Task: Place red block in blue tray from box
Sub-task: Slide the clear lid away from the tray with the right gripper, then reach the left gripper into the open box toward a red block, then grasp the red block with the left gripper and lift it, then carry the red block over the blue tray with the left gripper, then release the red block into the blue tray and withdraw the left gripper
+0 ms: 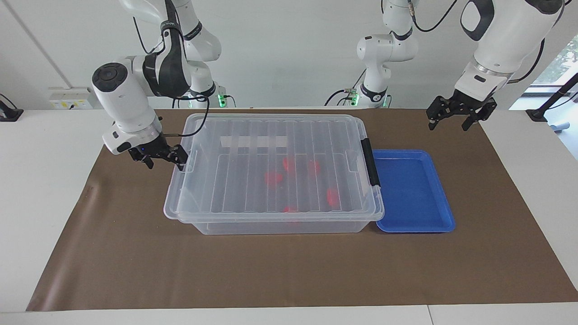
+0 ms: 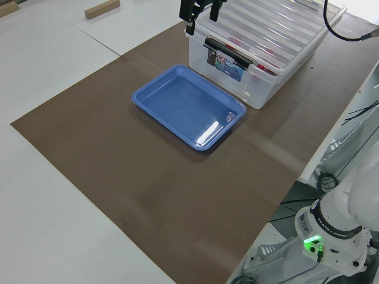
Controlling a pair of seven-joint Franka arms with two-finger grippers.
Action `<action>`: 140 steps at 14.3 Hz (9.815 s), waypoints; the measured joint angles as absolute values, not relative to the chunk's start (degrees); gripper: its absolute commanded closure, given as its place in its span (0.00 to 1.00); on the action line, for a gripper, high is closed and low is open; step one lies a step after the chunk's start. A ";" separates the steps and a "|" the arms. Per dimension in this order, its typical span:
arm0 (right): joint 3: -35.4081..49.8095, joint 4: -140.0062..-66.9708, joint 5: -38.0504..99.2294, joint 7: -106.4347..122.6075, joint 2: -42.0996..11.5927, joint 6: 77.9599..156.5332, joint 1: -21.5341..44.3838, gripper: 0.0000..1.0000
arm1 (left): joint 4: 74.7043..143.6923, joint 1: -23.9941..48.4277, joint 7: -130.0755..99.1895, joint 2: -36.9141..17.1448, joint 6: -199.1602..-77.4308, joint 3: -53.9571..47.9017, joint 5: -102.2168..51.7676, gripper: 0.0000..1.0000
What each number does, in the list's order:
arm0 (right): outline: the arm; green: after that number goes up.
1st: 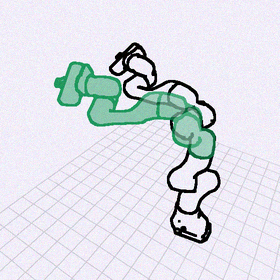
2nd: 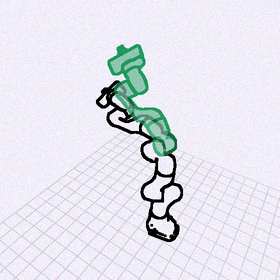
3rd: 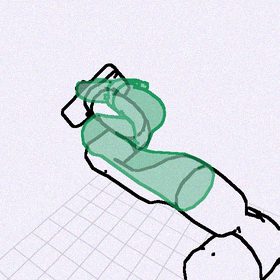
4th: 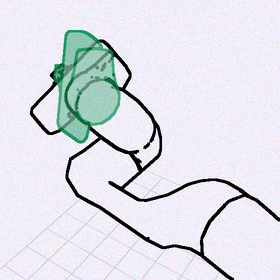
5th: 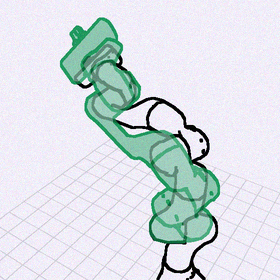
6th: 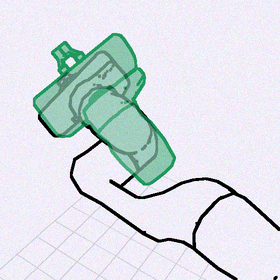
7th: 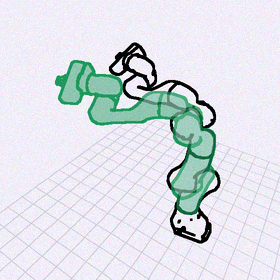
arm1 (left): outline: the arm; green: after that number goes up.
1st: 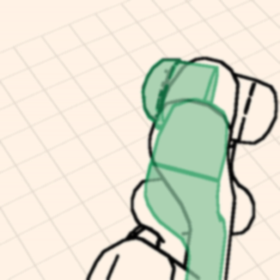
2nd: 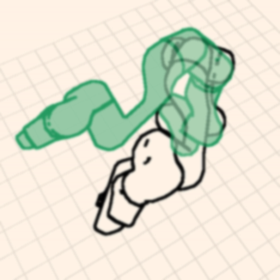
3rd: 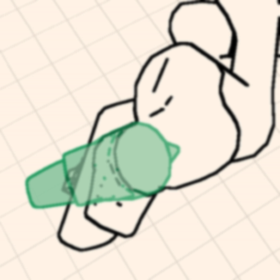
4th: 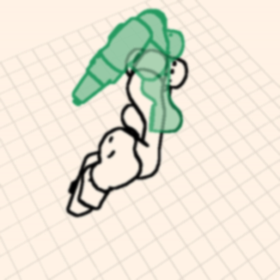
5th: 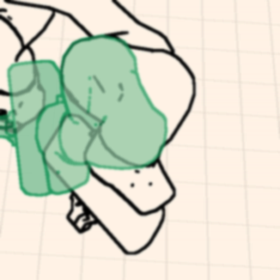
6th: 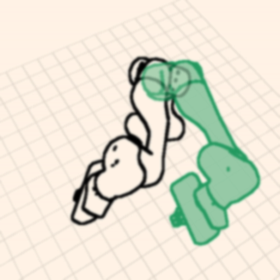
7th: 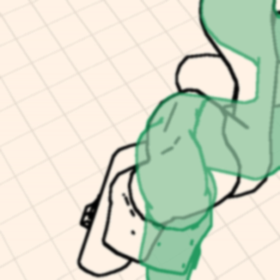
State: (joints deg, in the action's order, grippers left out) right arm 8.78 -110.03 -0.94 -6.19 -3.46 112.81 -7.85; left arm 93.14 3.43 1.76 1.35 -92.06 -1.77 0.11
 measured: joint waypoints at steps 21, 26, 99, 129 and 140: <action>-4.00 -110.06 -0.94 16.49 -3.37 113.52 -8.08 0.00 | 93.14 3.43 1.76 1.35 -91.81 -1.77 0.11 0.00; -6.43 -110.02 -0.93 20.87 -3.37 113.63 -8.12 0.00 | 93.14 3.43 1.76 1.35 -91.50 -1.77 0.11 0.00; 2.92 -90.04 -1.15 4.86 -0.77 86.62 -6.98 0.00 | 118.75 8.33 -4.86 -2.28 -127.06 -1.28 0.88 1.00; -8.05 -94.99 -1.24 17.90 -0.98 94.89 -7.50 1.00 | 92.88 4.34 -1.82 -3.69 -99.00 -2.70 0.37 0.00; -11.20 -110.41 -1.24 24.07 -2.32 112.94 -7.83 1.00 | 88.22 3.70 1.75 -2.08 -90.01 -1.51 0.34 0.00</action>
State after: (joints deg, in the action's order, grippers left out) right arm -11.20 -110.41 -1.24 24.07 -2.32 112.94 -7.83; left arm 88.22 3.70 1.75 -2.08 -90.01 -1.51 0.34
